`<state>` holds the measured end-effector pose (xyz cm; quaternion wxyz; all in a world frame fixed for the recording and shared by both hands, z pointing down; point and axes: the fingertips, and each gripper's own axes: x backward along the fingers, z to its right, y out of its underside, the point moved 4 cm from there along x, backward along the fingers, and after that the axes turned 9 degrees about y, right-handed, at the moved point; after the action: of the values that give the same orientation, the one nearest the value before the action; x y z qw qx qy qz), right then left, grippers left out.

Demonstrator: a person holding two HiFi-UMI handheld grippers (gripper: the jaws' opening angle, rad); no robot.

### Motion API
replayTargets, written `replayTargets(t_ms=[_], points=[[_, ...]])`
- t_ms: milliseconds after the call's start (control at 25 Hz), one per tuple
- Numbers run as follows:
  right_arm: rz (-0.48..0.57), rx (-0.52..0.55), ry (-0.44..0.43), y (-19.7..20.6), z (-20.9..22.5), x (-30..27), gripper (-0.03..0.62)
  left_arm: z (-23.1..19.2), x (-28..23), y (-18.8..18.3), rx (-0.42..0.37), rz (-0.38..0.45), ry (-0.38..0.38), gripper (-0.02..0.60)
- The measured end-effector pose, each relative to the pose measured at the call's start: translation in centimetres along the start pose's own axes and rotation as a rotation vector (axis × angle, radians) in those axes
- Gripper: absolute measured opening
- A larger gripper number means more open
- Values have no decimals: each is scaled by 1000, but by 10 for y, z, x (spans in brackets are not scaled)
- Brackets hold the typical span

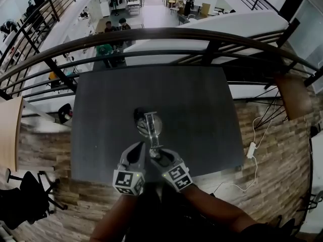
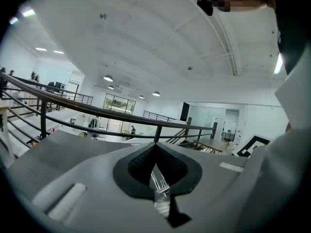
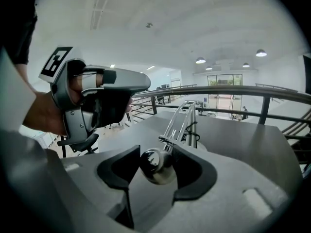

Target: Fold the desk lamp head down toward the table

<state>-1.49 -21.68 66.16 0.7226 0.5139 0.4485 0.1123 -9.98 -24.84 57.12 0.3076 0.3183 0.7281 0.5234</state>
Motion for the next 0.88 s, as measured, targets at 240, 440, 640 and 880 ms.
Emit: replayTargets(t_ms=[240,440,640,880], points=[[-27,23,-1,11,4,-16,209,-4,2,12,7,-2,-8,0],[-33,58,3,22,7,-29,213,-3,5,20,10,-10,-15,0],[-25,88,15,28,8,-41,213,-5,7,24,12,-13,-19,1],[-14,112,22,31,8,-46,213,-8,6,30,17,-21,-28,2]])
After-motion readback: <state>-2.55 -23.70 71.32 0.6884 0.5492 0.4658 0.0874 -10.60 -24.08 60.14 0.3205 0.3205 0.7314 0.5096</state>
